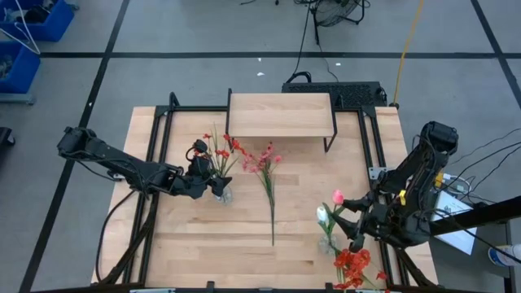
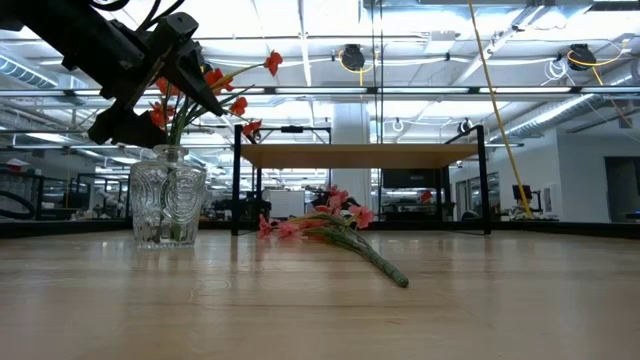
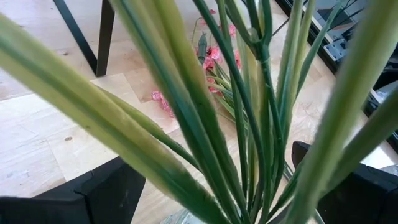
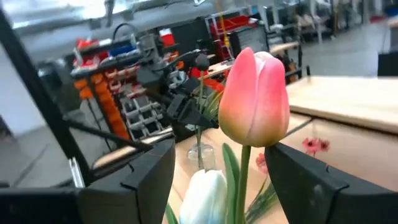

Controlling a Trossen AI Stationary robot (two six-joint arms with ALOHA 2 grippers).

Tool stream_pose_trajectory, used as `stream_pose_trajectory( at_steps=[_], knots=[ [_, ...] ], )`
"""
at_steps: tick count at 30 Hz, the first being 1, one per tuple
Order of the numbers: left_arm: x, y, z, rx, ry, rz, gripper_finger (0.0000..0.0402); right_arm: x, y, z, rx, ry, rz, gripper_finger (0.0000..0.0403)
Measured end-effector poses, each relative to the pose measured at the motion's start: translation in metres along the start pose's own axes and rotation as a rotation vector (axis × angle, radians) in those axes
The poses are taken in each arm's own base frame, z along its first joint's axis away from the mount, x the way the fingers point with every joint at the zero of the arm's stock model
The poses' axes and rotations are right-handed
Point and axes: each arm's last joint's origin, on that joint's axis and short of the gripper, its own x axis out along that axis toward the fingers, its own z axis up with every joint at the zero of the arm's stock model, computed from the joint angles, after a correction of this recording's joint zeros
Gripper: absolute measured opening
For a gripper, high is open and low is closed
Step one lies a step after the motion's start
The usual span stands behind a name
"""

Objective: Pick and place flowers into a vace then onto a shelf
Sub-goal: Put the pink flower into the right transparent vase, then put the pink flowers into the right transparent vase

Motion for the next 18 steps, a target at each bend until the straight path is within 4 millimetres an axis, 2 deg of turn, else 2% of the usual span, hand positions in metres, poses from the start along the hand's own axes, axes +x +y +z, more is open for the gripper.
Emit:
stream_pose_trajectory(
  at_steps=[4,10,13,18],
  knots=[
    [0.000,0.000,0.000,0.001,0.000,0.000,0.0399,0.000,0.000,0.001,0.086,0.001,0.002,0.0240],
    [0.000,0.000,0.000,0.004,-0.001,0.003,0.0399,-0.009,0.001,0.000,0.122,0.013,0.034,0.0240],
    [0.000,0.000,0.000,0.012,-0.002,0.003,0.0399,-0.009,-0.007,-0.009,0.130,0.014,0.036,0.0240],
    [0.000,0.000,0.000,0.026,-0.002,0.003,0.0399,-0.013,-0.028,-0.029,0.389,0.034,0.070,0.0240]
  ],
)
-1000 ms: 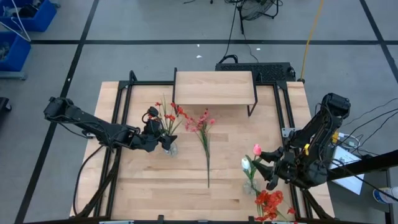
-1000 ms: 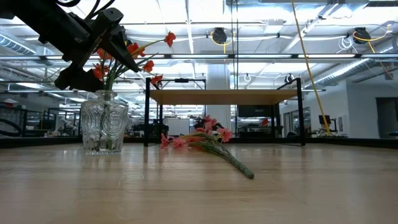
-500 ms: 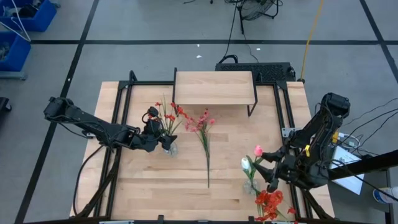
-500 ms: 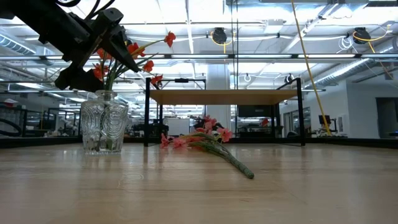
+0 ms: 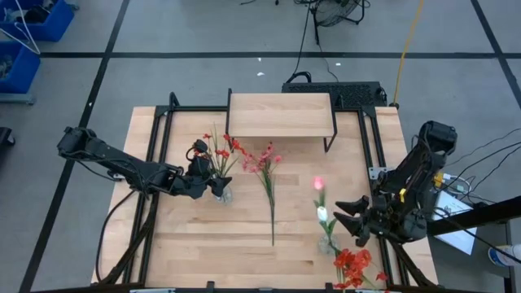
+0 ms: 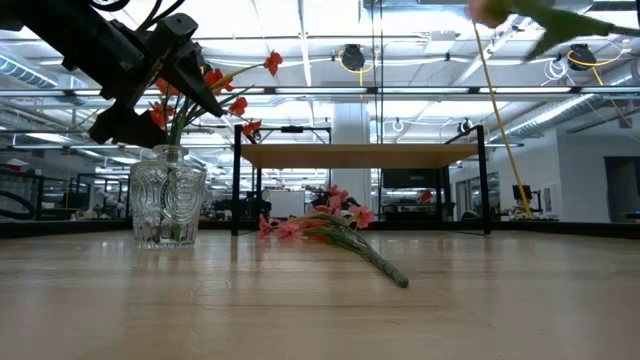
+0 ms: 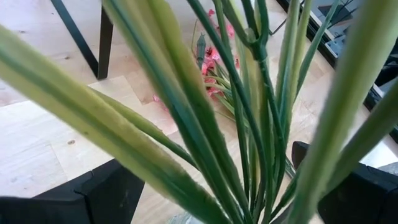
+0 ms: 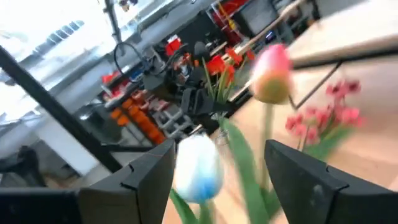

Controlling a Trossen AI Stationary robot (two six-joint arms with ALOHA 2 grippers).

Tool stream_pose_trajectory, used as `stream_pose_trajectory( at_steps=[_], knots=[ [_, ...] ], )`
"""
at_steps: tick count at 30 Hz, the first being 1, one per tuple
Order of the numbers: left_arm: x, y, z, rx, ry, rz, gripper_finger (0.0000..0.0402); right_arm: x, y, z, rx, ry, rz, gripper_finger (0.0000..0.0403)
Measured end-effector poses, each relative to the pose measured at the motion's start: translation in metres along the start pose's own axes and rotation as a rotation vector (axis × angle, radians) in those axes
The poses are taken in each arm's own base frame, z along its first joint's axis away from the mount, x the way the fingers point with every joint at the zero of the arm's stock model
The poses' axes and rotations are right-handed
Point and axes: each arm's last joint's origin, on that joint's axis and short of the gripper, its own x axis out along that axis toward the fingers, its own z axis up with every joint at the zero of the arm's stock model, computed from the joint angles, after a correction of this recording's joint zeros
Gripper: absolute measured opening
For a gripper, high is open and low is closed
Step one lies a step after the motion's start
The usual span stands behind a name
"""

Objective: Pick and place flowers into a vace then onto a shelf
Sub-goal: Put the pink flowers into the right transparent vase

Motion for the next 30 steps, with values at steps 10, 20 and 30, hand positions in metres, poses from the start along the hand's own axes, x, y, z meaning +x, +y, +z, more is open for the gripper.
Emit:
stream_pose_trajectory(
  at_steps=[10,20,30],
  knots=[
    [0.000,0.000,0.000,-0.002,0.001,-0.004,0.0399,-0.001,-0.010,0.012,0.222,-0.010,-0.013,0.0240],
    [0.000,0.000,0.000,0.001,0.001,-0.002,0.0399,0.012,-0.002,0.073,0.385,-0.069,-0.005,0.0239],
    [0.000,0.000,0.000,0.002,0.004,-0.005,0.0399,0.043,0.049,0.152,0.188,-0.291,0.156,0.0239]
  ],
)
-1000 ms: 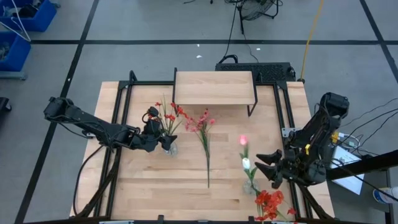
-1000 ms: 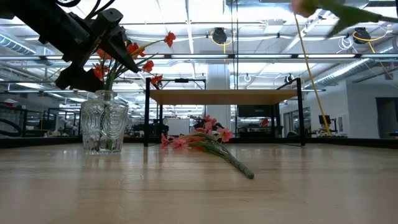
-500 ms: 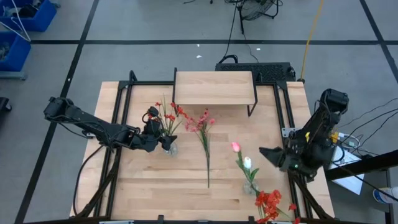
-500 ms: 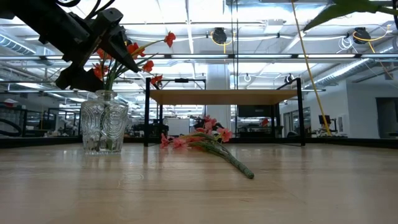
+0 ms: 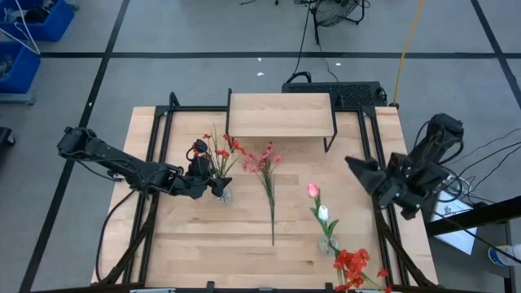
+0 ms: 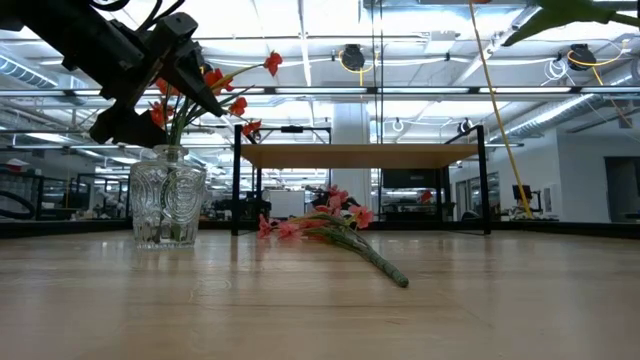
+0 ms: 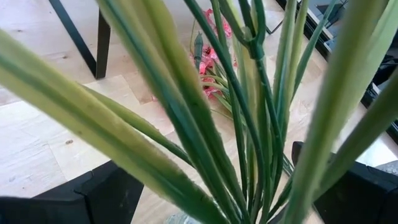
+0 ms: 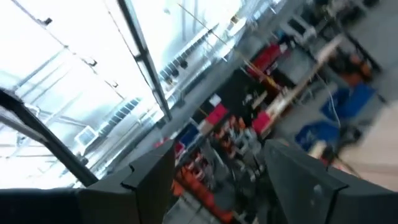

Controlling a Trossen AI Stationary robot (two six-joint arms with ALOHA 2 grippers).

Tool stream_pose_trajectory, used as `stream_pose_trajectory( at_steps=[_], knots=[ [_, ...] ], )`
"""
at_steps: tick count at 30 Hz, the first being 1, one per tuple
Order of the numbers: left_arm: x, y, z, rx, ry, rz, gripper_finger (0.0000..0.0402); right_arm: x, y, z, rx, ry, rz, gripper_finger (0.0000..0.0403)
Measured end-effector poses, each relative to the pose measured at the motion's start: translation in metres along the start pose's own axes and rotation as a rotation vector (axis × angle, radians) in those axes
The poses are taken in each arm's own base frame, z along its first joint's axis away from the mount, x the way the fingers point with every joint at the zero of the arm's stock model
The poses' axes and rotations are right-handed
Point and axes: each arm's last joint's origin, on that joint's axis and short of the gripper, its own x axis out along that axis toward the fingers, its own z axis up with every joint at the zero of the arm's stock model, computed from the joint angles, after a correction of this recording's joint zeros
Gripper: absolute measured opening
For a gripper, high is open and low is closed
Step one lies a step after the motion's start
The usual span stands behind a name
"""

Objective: Pick and place flowers into a vace then onto a shelf
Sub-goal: Put the pink flowers into the right transparent vase

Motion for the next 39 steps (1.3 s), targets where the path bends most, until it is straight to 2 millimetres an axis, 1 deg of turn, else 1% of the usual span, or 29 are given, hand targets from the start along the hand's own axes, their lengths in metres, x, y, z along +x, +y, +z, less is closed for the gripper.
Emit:
stream_pose_trajectory(
  at_steps=[3,6,10,14,17,20,22,25,28,30,34,37,39],
  knots=[
    [0.000,0.000,0.000,0.025,0.000,0.000,0.0399,0.018,0.018,0.006,-0.134,0.010,-0.010,0.0237],
    [0.000,0.000,-0.001,0.050,0.018,-0.008,0.0399,0.038,0.035,0.007,-0.251,0.055,-0.054,0.0230],
    [0.000,-0.001,-0.002,0.056,0.081,-0.037,0.0399,0.068,0.052,0.007,-0.338,0.114,-0.102,0.0218],
    [0.000,-0.002,-0.004,0.102,0.156,-0.080,0.0399,0.096,0.060,0.000,-0.382,0.140,-0.118,0.0211],
    [-0.002,-0.006,-0.006,0.143,0.212,-0.148,0.0399,0.112,0.056,-0.007,-0.373,0.130,-0.129,0.0210],
    [-0.005,-0.010,-0.012,0.262,0.316,-0.255,0.0399,0.124,0.048,-0.015,-0.306,0.125,-0.154,0.0210],
    [-0.008,-0.012,-0.016,0.336,0.393,-0.328,0.0399,0.131,0.043,-0.022,-0.298,0.134,-0.158,0.0210],
    [-0.014,-0.014,-0.023,0.391,0.489,-0.408,0.0399,0.143,0.034,-0.034,-0.286,0.145,-0.175,0.0210],
    [-0.020,-0.016,-0.030,0.449,0.560,-0.471,0.0399,0.155,0.024,-0.040,-0.259,0.166,-0.167,0.0210],
    [-0.023,-0.017,-0.033,0.486,0.564,-0.491,0.0399,0.163,0.018,-0.044,-0.252,0.184,-0.157,0.0210],
    [-0.024,-0.017,-0.034,0.487,0.533,-0.467,0.0399,0.176,0.006,-0.050,-0.224,0.216,-0.151,0.0210],
    [-0.026,-0.017,-0.034,0.475,0.534,-0.465,0.0399,0.183,0.001,-0.047,-0.192,0.251,-0.107,0.0210],
    [-0.030,-0.018,-0.035,0.494,0.588,-0.524,0.0399,0.186,-0.002,-0.044,-0.177,0.259,-0.093,0.0210]
  ],
)
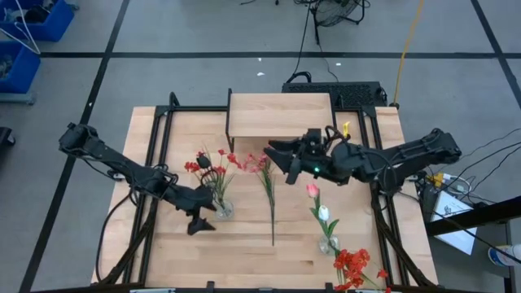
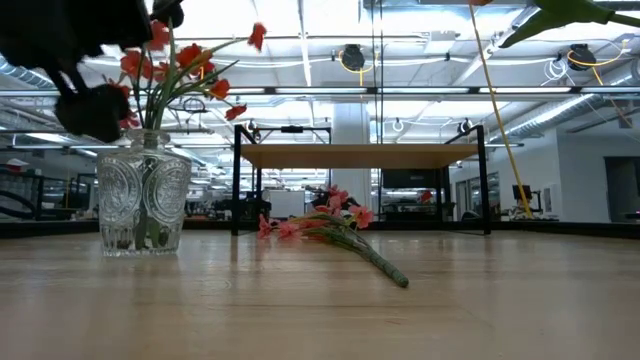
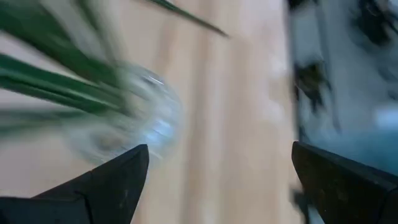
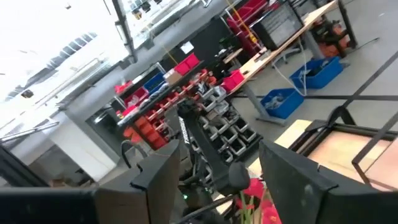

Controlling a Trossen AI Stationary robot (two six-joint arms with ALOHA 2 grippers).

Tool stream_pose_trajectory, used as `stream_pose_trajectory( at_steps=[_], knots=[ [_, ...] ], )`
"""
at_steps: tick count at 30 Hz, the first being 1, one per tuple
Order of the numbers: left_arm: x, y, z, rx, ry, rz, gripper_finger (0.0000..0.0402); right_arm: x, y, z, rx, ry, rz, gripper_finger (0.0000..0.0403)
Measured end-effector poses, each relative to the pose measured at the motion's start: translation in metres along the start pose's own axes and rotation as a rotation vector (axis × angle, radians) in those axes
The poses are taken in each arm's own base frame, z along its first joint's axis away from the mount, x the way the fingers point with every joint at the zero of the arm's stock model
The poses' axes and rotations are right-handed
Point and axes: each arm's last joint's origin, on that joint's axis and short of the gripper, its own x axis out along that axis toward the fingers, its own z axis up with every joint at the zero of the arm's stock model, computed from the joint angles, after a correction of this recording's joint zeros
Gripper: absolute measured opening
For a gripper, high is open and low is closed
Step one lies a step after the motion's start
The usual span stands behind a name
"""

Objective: Pick and place flowers into a vace then onto a shelf
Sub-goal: Put the pink flowers into the right transparent vase

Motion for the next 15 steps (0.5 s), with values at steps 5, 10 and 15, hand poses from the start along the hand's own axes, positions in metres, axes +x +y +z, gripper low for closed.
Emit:
stream_pose_trajectory(
  at_steps=[5,10,15],
  knots=[
    [-0.001,-0.001,-0.009,0.010,0.203,-0.144,0.0399,0.004,-0.005,0.003,-0.034,-0.011,-0.018,0.0210],
    [-0.004,-0.006,-0.018,-0.053,0.254,-0.133,0.0399,0.005,-0.009,0.001,-0.066,0.014,-0.047,0.0210],
    [-0.014,-0.022,-0.023,-0.056,0.101,-0.098,0.0399,0.006,-0.015,-0.002,-0.090,0.056,-0.090,0.0210]
  ],
)
